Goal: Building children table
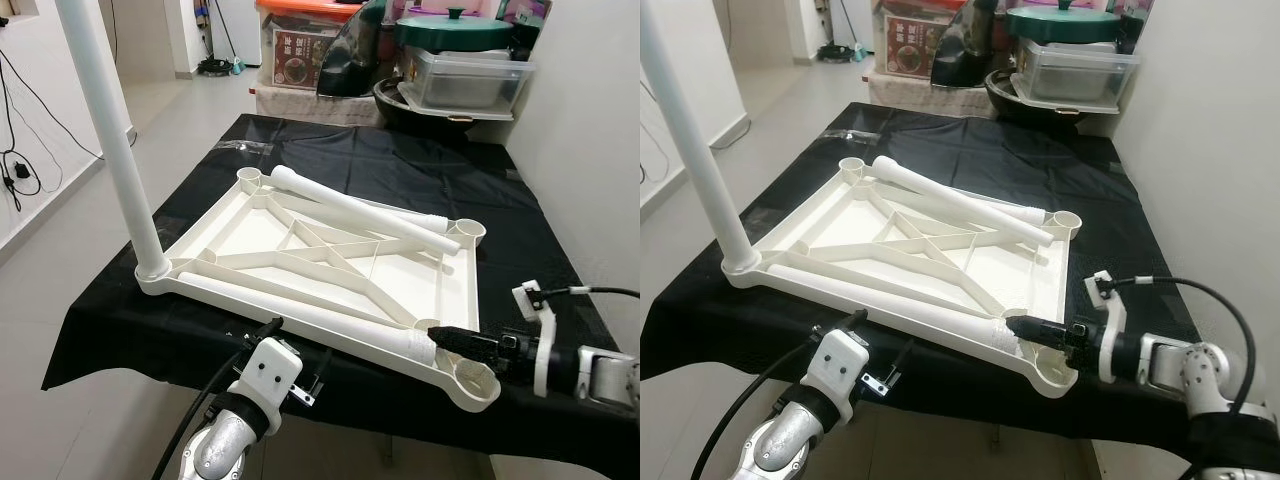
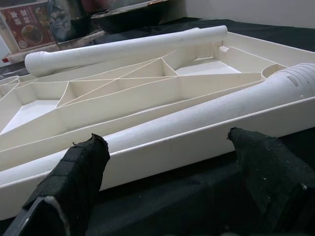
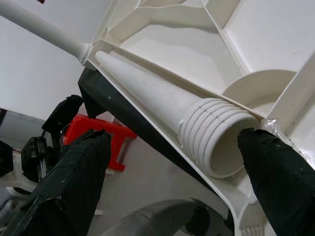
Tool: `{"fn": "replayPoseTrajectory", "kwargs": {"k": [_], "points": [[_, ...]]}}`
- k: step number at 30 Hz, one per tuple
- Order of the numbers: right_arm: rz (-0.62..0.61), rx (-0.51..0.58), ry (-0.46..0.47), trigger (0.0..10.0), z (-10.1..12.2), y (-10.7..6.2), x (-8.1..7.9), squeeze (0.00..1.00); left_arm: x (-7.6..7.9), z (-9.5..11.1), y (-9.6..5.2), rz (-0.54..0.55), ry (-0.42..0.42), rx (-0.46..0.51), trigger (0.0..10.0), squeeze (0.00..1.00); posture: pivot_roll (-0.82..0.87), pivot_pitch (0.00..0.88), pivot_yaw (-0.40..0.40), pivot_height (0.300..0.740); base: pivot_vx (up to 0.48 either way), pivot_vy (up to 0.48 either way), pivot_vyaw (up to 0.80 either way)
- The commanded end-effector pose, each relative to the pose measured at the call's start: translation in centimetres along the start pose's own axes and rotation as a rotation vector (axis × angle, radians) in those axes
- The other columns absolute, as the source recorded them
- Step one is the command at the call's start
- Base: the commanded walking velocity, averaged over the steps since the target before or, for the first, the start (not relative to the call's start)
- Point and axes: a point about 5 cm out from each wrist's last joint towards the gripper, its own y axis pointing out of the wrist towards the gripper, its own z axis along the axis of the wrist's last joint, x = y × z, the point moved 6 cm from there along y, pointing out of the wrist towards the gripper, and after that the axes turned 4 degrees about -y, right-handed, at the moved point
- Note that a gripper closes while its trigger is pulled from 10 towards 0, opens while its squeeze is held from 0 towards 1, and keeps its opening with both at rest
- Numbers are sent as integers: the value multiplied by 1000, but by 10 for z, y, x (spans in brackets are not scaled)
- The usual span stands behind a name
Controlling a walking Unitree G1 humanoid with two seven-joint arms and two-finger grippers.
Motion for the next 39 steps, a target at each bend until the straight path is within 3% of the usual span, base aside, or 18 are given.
{"fn": "replayPoseTrajectory", "kwargs": {"k": [1,16,23,30,39], "points": [[16,-22,11,10000,-6,0,-2,0,1,2,-1,2,-1,4,10000,0,26,52,-89,740,0,0,0],[37,-56,9,10000,-16,13,-8,0,0,4,-2,5,1,8,10000,0,28,59,-91,740,0,0,0],[39,-70,-13,10000,-18,33,-14,0,0,5,-1,6,-1,8,10000,0,29,60,-90,740,0,0,0],[164,-37,-27,10000,-8,45,-42,0,0,5,0,7,-3,7,10000,0,27,62,-90,740,0,0,0],[278,10,-30,10000,2,47,-63,0,0,5,0,6,-3,4,10000,0,30,61,-91,740,0,0,0]]}}
